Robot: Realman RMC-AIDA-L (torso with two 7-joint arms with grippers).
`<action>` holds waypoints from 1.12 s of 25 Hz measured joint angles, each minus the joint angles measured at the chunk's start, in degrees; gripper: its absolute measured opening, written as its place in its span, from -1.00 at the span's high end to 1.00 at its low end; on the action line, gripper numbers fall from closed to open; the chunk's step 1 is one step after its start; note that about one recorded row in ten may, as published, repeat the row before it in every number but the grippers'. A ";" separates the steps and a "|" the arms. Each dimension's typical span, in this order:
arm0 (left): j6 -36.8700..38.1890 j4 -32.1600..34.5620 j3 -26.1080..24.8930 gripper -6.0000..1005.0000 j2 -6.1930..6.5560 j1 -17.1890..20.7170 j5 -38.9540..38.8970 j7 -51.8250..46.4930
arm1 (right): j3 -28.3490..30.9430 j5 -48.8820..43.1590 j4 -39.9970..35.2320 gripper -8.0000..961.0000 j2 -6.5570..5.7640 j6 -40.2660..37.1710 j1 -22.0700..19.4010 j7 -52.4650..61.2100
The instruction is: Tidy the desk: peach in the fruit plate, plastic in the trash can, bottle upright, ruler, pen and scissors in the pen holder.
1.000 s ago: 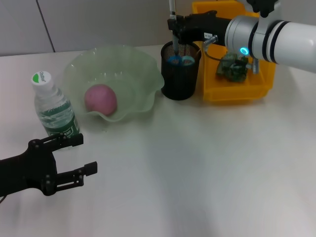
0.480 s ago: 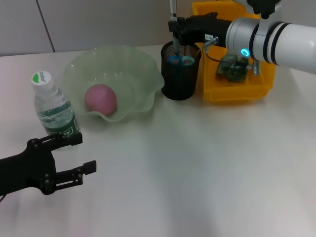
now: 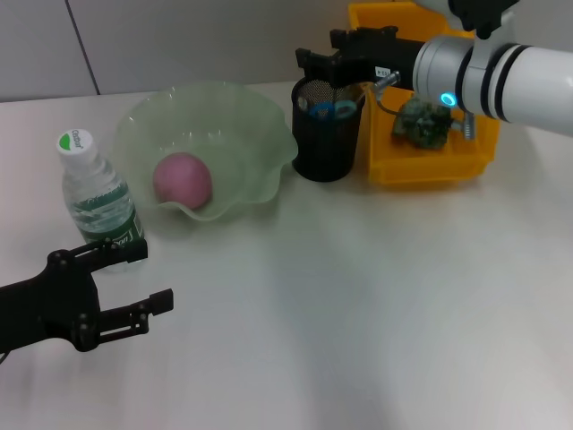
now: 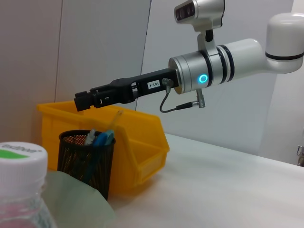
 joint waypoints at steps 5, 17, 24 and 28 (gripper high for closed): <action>-0.06 0.00 0.00 -0.58 0.03 -0.07 0.00 -0.05 | 1.67 0.59 -1.02 -0.31 0.02 -1.62 -0.71 0.01; 1.31 0.01 -0.70 -0.58 -0.32 -0.49 -0.01 -0.78 | 15.67 18.70 -2.67 -0.69 -0.06 -20.02 -5.52 -7.26; 4.86 0.01 -1.61 -0.58 -0.68 -0.97 -0.18 -2.73 | 28.93 23.39 10.52 -0.69 -4.23 -53.37 -6.33 -18.36; 6.15 -0.24 -1.45 -0.58 -1.03 -1.57 0.00 -3.99 | 28.19 20.55 17.57 -0.70 -8.33 -62.91 -6.32 -22.16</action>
